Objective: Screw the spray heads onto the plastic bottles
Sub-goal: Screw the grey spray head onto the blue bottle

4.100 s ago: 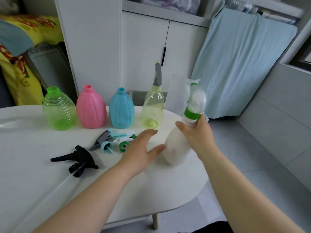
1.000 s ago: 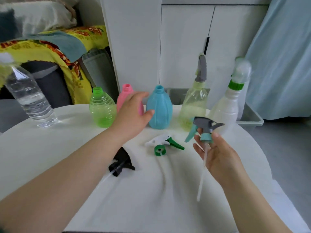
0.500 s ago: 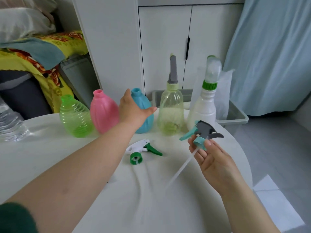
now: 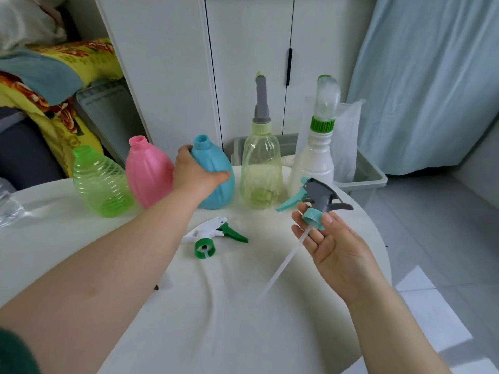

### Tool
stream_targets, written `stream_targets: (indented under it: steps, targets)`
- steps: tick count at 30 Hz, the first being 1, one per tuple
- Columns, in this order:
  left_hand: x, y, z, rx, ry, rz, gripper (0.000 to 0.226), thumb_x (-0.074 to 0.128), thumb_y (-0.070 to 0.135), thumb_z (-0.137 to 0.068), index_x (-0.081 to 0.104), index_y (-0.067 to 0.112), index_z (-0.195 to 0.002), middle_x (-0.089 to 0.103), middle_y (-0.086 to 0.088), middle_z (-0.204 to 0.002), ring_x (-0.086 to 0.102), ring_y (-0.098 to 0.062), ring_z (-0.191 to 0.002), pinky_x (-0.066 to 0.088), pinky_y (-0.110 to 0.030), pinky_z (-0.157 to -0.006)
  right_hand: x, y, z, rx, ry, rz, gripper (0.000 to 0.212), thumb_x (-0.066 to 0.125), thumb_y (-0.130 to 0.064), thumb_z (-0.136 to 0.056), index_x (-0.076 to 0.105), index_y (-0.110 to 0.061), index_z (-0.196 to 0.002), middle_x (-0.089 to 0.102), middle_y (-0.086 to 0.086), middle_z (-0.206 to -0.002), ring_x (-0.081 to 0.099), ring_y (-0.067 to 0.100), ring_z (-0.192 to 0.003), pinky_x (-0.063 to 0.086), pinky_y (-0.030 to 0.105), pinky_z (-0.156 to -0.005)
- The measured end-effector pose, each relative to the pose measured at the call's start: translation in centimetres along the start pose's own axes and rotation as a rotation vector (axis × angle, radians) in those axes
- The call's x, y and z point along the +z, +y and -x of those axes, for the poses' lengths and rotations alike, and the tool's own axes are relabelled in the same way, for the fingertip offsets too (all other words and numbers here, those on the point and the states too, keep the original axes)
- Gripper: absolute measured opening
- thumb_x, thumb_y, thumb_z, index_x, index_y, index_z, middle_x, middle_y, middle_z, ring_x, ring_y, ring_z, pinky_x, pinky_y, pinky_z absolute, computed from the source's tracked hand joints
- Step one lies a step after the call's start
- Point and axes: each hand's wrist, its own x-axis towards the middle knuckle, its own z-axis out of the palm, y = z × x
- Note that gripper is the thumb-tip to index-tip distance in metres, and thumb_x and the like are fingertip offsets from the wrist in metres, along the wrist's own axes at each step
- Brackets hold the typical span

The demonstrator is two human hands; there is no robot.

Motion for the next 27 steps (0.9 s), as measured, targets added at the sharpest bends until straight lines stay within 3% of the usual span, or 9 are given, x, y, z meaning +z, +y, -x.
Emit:
stream_targets:
  steps: [5,10,14,17,20,24,27]
  targets:
    - [-1.1,0.4,1.4,0.041,0.023,0.14,0.078,0.077,0.02,-0.061,0.032,0.01,-0.124,0.048,-0.005,-0.122,0.045,-0.015,-0.099,0.037,-0.029,-0.082,0.5,-0.3,-0.1,-0.031,-0.004,0.009,0.03,0.057,-0.019,-0.066,0.059,-0.01,-0.094,0.075,0.002,-0.086,0.07,0.019,-0.083,0.057,0.026,-0.069]
    - [-3.3,1.5,3.9,0.124,0.006,0.173,0.08,0.077,0.022,-0.061,0.031,0.012,-0.125,0.043,0.005,-0.111,0.042,-0.012,-0.098,0.036,-0.027,-0.079,0.4,-0.8,0.3,-0.057,0.035,0.015,0.031,0.057,-0.018,-0.065,0.053,-0.008,-0.094,0.075,0.003,-0.084,0.07,0.019,-0.082,0.057,0.025,-0.067]
    - [-5.0,1.3,7.6,0.195,-0.091,0.204,0.077,0.078,0.019,-0.058,0.033,0.019,-0.12,0.047,0.008,-0.106,0.048,-0.01,-0.094,0.038,-0.018,-0.07,0.4,-1.3,0.9,-0.094,0.055,0.002,0.026,0.058,-0.016,-0.064,0.052,-0.008,-0.088,0.075,0.005,-0.082,0.071,0.02,-0.081,0.057,0.025,-0.068]
    - [-6.0,1.2,10.5,0.196,-0.233,0.221,0.075,0.082,0.029,-0.05,0.034,0.033,-0.107,0.049,0.022,-0.095,0.049,0.005,-0.085,0.037,-0.012,-0.063,0.7,-1.5,1.4,-0.123,0.067,0.008,0.017,0.056,-0.014,-0.066,0.051,-0.008,-0.081,0.075,0.004,-0.081,0.071,0.019,-0.08,0.057,0.024,-0.069]
    - [-6.0,1.1,12.9,0.154,-0.368,0.236,0.076,0.075,0.035,-0.038,0.034,0.038,-0.103,0.049,0.024,-0.095,0.048,0.009,-0.087,0.039,-0.012,-0.067,1.2,-2.3,2.3,-0.158,0.104,-0.006,0.018,0.053,-0.011,-0.073,0.048,-0.006,-0.089,0.075,0.005,-0.078,0.071,0.018,-0.079,0.057,0.024,-0.069]
    - [-5.4,0.4,14.8,0.138,-0.464,0.213,0.067,0.081,0.023,-0.052,0.034,0.044,-0.094,0.048,0.026,-0.093,0.047,0.009,-0.085,0.037,-0.009,-0.064,1.8,-4.8,3.8,-0.24,0.184,-0.063,0.035,0.044,-0.005,-0.087,0.034,-0.003,-0.12,0.075,0.008,-0.073,0.071,0.019,-0.075,0.057,0.024,-0.062]
    - [-4.9,0.3,15.7,0.166,-0.479,0.211,0.068,0.08,0.016,-0.055,0.032,0.048,-0.091,0.045,0.027,-0.095,0.049,0.002,-0.089,0.037,-0.009,-0.066,3.5,-7.2,4.4,-0.314,0.165,-0.023,0.017,0.042,-0.005,-0.089,0.044,-0.002,-0.105,0.075,0.004,-0.071,0.071,0.016,-0.074,0.057,0.023,-0.065]
